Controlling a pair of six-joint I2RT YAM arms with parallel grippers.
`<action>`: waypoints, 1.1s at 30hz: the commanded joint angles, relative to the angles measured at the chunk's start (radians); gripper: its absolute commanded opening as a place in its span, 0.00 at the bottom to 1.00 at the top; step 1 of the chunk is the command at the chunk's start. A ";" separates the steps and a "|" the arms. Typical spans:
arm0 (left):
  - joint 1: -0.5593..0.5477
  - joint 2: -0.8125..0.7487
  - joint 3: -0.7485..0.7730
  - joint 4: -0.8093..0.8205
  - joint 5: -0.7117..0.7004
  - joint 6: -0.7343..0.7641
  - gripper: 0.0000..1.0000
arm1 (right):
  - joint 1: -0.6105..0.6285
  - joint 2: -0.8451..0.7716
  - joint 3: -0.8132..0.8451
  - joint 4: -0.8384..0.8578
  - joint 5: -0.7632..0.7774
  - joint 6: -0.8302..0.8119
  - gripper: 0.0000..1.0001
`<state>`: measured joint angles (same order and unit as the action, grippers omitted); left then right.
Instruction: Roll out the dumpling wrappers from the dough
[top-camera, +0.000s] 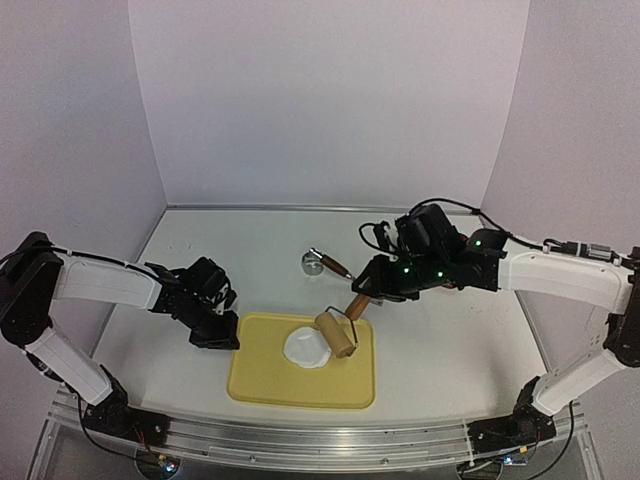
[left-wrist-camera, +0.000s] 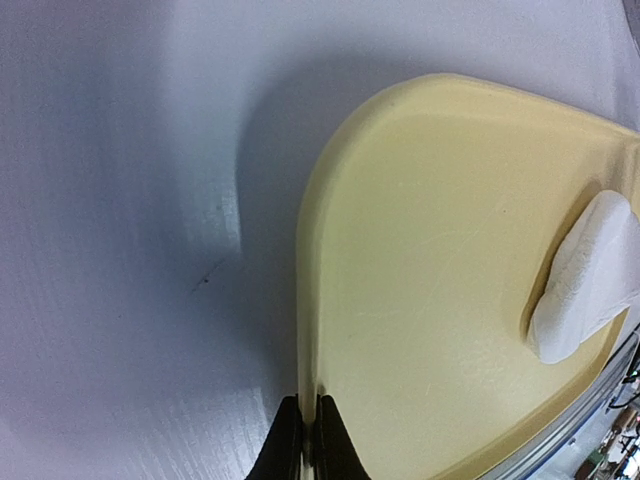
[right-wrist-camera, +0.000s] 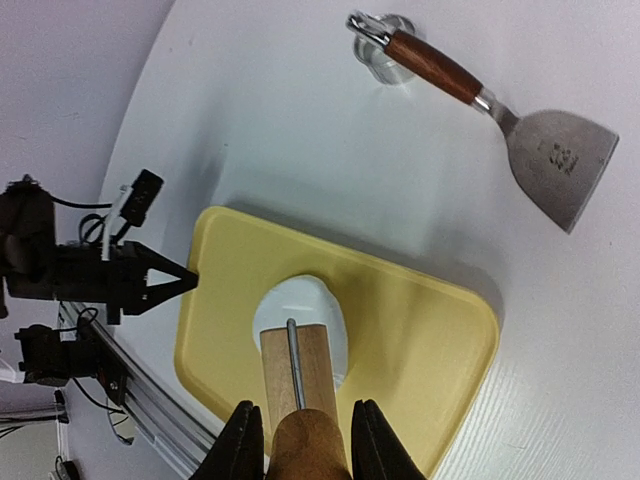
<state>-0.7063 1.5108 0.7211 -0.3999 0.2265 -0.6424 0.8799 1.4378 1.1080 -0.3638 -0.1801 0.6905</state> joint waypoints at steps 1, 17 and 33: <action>-0.025 0.034 0.063 0.042 0.016 0.037 0.00 | -0.019 0.004 -0.033 0.235 -0.099 0.051 0.00; -0.045 0.082 0.071 0.030 0.008 0.049 0.00 | -0.025 0.196 -0.037 0.292 -0.140 -0.008 0.00; -0.046 0.087 0.044 0.074 0.021 0.041 0.00 | -0.026 0.404 -0.111 0.295 -0.117 -0.060 0.00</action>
<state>-0.7385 1.5963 0.7715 -0.4105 0.2241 -0.6273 0.8383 1.7202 1.0451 -0.0043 -0.3872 0.6778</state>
